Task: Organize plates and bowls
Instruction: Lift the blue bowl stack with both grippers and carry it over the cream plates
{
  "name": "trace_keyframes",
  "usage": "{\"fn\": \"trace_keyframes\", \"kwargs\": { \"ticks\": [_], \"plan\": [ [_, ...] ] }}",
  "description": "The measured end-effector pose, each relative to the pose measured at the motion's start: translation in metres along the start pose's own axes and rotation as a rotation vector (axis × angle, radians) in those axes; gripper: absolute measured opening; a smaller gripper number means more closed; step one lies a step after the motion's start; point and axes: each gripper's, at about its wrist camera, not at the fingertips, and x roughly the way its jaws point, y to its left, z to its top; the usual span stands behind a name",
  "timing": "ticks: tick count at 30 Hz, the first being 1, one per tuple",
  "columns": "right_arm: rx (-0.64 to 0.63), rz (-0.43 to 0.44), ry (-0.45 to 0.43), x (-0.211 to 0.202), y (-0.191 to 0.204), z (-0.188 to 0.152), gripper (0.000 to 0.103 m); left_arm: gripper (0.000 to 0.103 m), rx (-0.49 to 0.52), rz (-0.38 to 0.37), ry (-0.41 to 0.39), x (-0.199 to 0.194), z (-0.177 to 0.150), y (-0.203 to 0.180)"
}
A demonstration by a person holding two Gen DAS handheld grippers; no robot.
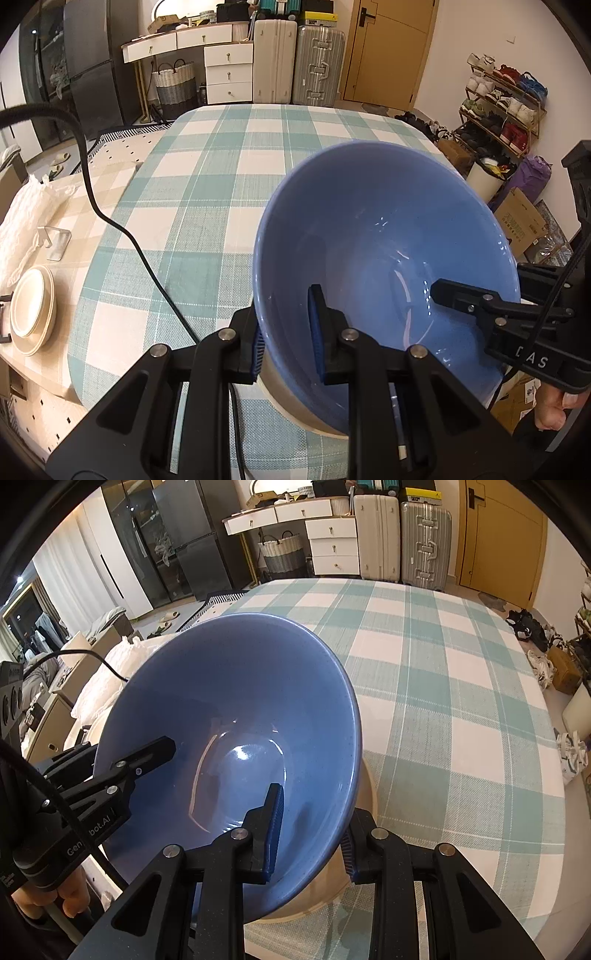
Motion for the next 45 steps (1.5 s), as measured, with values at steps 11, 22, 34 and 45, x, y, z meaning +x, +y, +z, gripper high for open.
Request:
{"fn": "trace_keyframes", "kwargs": {
  "ticks": [11,22,34,45],
  "plan": [
    [-0.021,-0.022,0.015,0.01,0.0,0.001,0.029,0.017,-0.019,0.012,0.008,0.021,-0.002,0.009],
    [-0.04,-0.039,-0.019,0.013,0.003,0.005,0.033,0.018,-0.046,-0.006,0.014,0.034,-0.001,0.019],
    [-0.031,-0.038,-0.073,0.003,-0.001,0.007,0.044,0.02,-0.063,-0.009,0.017,0.035,0.0,0.022],
    [-0.017,-0.004,-0.131,-0.013,-0.009,0.004,0.052,0.062,-0.043,-0.03,-0.021,0.018,0.005,0.018]
  ]
}}
